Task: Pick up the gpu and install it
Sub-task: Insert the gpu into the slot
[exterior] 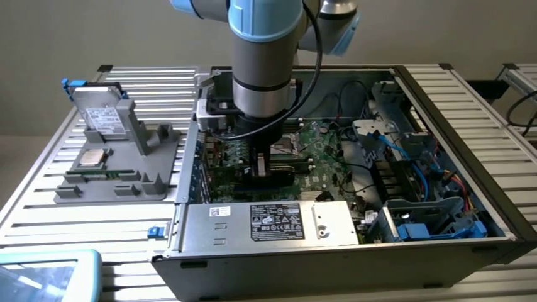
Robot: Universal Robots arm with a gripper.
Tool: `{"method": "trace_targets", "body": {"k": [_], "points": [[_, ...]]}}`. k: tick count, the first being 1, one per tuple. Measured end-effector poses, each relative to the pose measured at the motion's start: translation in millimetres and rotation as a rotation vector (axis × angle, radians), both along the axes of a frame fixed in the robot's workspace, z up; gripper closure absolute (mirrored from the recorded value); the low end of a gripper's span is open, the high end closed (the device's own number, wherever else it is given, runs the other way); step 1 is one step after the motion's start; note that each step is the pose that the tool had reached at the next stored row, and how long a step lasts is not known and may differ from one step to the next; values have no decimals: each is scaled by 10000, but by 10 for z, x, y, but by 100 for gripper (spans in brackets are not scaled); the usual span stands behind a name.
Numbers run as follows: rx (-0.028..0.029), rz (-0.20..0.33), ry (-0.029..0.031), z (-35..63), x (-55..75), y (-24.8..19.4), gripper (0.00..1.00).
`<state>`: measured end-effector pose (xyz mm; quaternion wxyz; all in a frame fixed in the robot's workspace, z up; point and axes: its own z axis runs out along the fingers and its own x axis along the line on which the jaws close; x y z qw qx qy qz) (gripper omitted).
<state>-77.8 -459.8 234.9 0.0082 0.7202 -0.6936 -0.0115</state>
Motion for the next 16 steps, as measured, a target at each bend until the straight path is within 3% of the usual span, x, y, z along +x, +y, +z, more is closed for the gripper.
{"method": "trace_targets", "body": {"k": [2,3,10,16], "points": [[-8,-1,4,7,1,1,66],[-10,0,4,13,1,0,58],[-5,0,4,132,2,1,58],[-15,-1,4,400,2,1,58]]}}
